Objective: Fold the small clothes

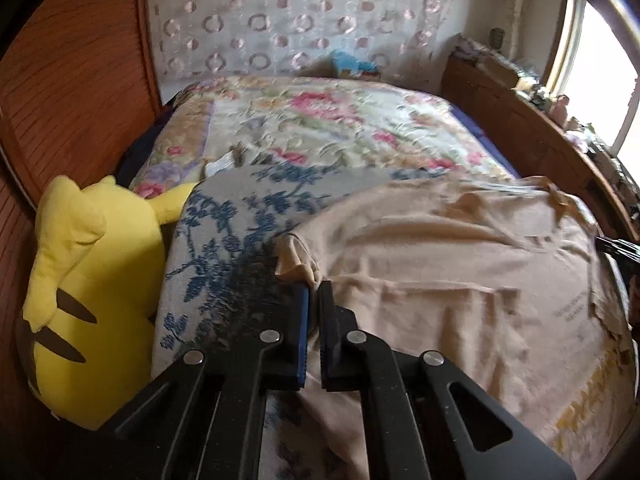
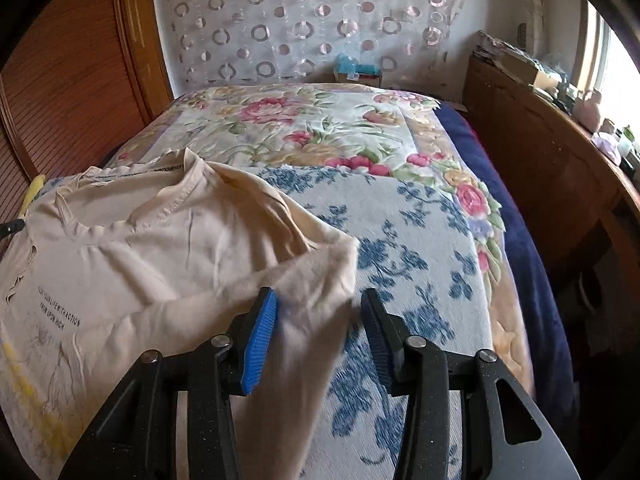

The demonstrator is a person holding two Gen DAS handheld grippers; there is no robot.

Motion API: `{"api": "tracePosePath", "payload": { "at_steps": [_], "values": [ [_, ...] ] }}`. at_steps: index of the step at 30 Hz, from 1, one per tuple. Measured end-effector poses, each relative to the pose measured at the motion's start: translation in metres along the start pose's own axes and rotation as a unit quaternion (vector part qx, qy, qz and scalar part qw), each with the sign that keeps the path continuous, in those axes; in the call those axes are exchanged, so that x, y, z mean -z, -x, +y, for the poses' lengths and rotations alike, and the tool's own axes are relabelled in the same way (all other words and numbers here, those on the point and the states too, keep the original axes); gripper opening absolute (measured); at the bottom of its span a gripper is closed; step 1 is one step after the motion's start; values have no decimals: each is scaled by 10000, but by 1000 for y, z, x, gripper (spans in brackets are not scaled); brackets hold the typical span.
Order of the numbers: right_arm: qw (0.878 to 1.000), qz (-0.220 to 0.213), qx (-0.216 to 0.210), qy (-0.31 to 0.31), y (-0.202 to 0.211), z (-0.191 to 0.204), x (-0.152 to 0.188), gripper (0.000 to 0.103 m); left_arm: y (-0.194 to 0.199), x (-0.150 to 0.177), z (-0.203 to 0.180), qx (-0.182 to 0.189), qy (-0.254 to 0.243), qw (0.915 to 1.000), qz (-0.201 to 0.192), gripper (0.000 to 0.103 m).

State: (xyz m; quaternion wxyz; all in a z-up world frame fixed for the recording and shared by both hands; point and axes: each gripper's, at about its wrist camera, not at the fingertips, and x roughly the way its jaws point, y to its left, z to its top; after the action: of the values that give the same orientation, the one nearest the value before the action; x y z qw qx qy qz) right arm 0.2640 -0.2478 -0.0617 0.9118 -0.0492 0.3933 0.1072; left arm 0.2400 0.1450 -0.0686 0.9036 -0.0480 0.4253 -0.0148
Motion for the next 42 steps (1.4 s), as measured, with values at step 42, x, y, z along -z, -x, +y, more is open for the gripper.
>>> {"api": "tracePosePath", "payload": {
  "at_steps": [42],
  "values": [
    [9948, -559, -801, 277, 233, 6, 195, 5, 221, 203, -25, 498, 15, 9932, -1054, 5]
  ]
}}
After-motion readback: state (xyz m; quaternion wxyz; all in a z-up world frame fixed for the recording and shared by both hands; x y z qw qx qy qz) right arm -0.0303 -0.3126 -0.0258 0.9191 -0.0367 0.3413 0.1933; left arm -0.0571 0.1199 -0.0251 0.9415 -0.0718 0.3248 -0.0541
